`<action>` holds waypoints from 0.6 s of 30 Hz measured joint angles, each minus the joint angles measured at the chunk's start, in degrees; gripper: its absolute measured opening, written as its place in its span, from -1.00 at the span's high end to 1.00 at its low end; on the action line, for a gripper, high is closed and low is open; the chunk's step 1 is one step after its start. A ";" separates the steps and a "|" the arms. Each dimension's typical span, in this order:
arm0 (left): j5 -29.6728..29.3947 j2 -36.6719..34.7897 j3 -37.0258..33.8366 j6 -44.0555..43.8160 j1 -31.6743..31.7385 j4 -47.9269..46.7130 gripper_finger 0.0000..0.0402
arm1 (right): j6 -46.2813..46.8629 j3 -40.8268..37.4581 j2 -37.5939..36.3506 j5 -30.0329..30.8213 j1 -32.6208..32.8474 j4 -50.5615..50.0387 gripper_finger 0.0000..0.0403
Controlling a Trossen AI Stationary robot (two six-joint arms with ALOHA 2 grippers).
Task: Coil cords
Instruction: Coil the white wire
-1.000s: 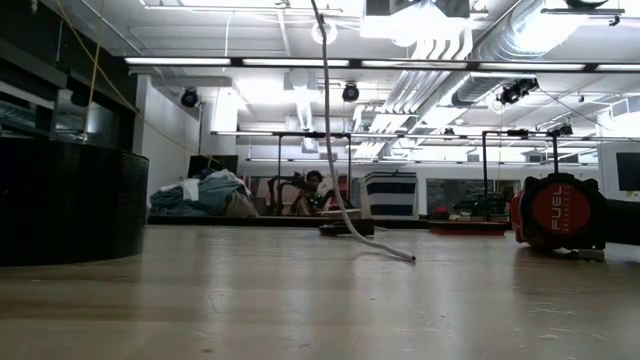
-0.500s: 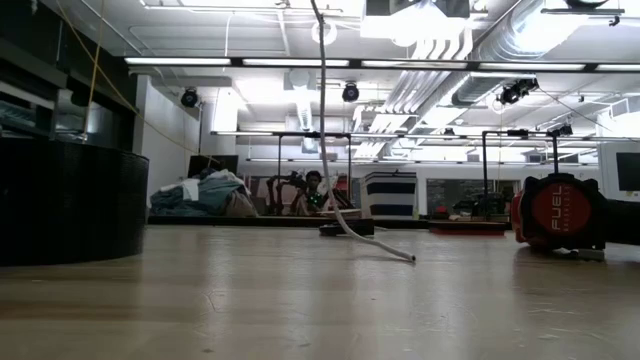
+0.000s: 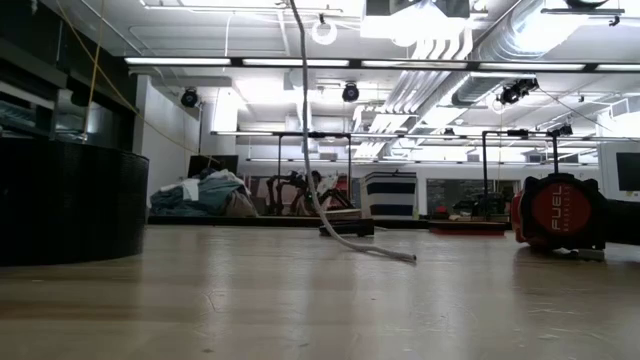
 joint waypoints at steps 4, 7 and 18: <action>1.00 0.59 0.02 -7.86 -0.71 0.00 1.00 | -2.69 2.53 0.02 0.00 -0.17 -2.88 1.00; 1.43 0.68 0.02 -12.59 -1.48 -0.10 1.00 | -7.05 6.69 0.21 0.19 -0.39 -8.06 1.00; -1.13 0.57 0.02 -15.54 -4.99 0.05 1.00 | -14.36 13.60 0.64 0.52 -1.95 -16.61 1.00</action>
